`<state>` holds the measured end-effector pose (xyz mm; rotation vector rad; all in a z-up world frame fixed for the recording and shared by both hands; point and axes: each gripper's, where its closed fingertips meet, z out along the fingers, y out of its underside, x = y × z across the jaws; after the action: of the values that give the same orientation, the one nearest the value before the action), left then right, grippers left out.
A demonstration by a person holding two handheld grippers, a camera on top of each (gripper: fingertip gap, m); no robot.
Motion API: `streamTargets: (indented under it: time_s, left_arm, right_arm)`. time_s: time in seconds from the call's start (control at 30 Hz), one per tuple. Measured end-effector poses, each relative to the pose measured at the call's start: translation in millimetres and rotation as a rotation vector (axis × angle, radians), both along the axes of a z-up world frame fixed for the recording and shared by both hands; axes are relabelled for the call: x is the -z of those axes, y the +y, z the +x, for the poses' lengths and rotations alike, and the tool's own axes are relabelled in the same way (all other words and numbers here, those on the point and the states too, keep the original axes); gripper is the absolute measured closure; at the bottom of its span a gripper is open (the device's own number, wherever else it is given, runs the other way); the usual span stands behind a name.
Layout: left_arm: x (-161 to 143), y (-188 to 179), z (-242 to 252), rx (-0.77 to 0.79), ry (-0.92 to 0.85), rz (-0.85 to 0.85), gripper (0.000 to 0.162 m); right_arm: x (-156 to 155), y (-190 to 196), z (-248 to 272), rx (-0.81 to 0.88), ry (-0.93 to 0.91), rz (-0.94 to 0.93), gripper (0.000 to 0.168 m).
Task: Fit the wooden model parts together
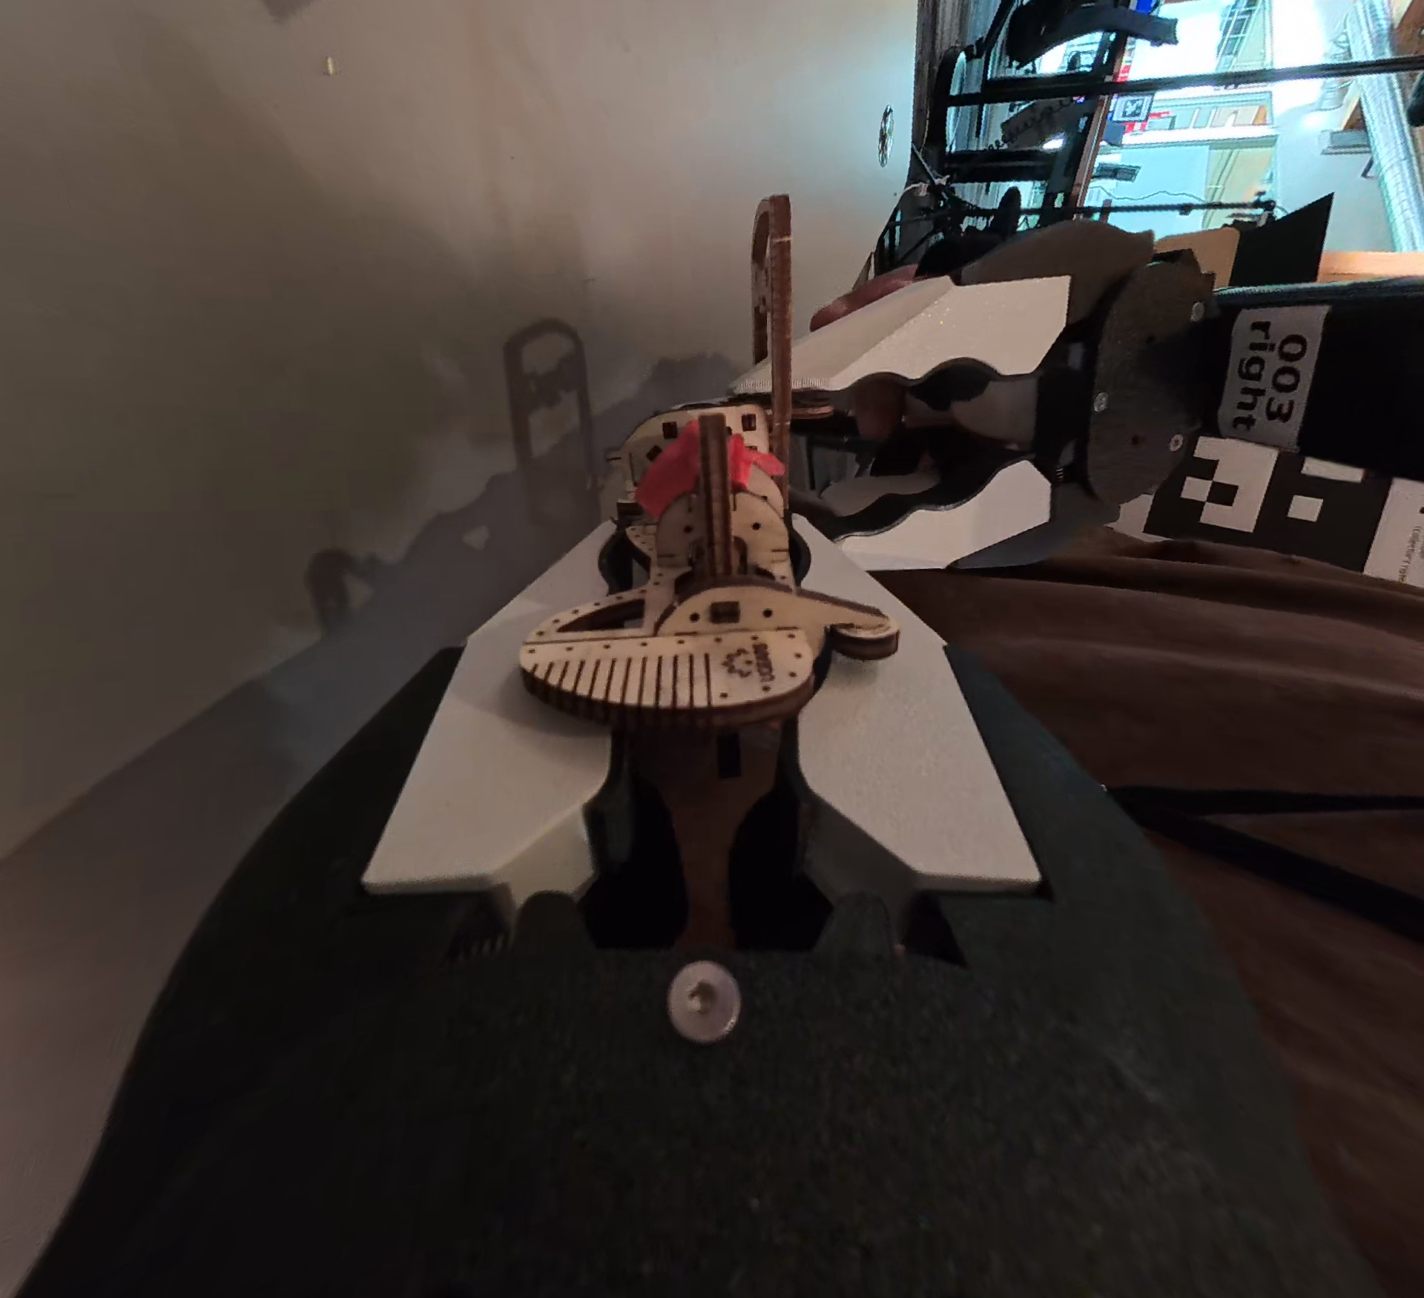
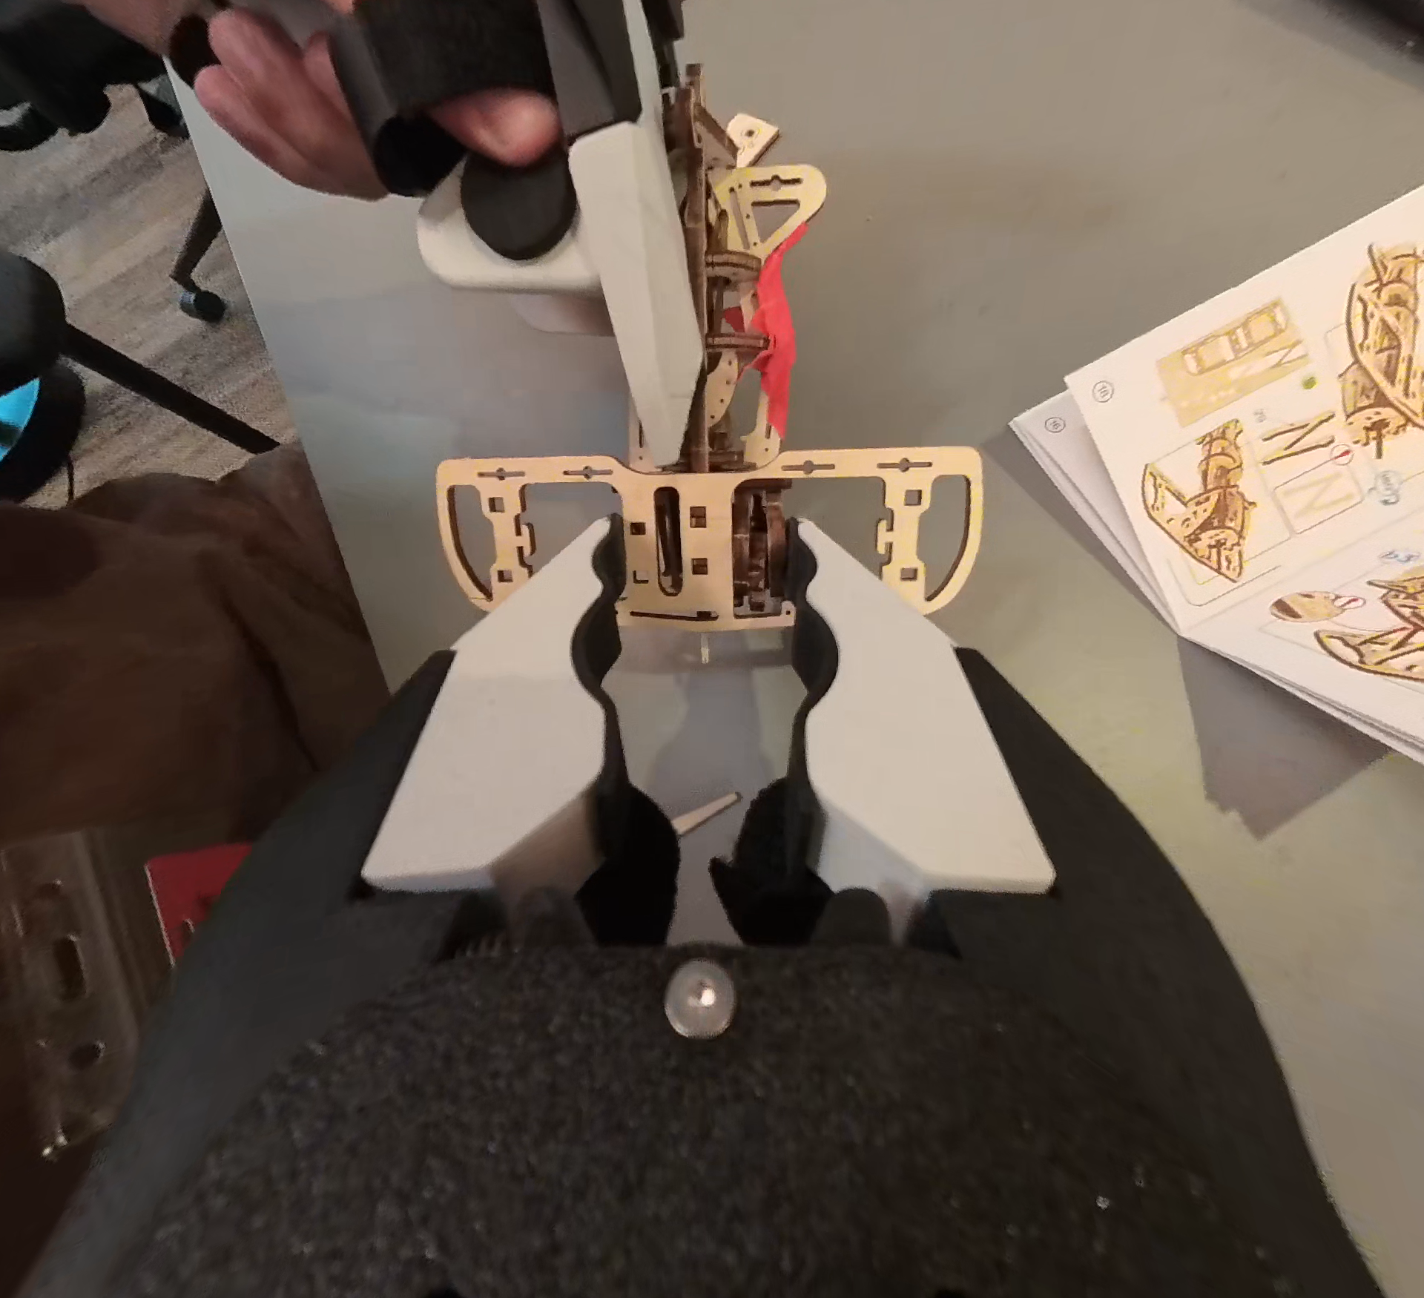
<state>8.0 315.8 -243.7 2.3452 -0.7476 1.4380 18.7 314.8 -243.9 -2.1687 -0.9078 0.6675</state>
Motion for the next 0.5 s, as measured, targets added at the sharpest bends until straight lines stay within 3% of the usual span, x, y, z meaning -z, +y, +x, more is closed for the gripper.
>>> streamTargets:
  time_s: [0.2,0.4,0.5]
  left_arm:
    - [-3,4,-3,-0.026,-0.067,-0.033,0.126]
    - [5,26,-22,-0.124,-0.056,0.031,0.098]
    - [8,36,-36,-0.185,-0.052,0.081,0.097]
  right_arm:
    - [1,2,2,0.028,-0.030,-0.034,0.129]
    - [7,12,17,0.083,-0.071,-0.084,0.130]
    - [12,24,24,0.109,-0.096,-0.105,0.130]
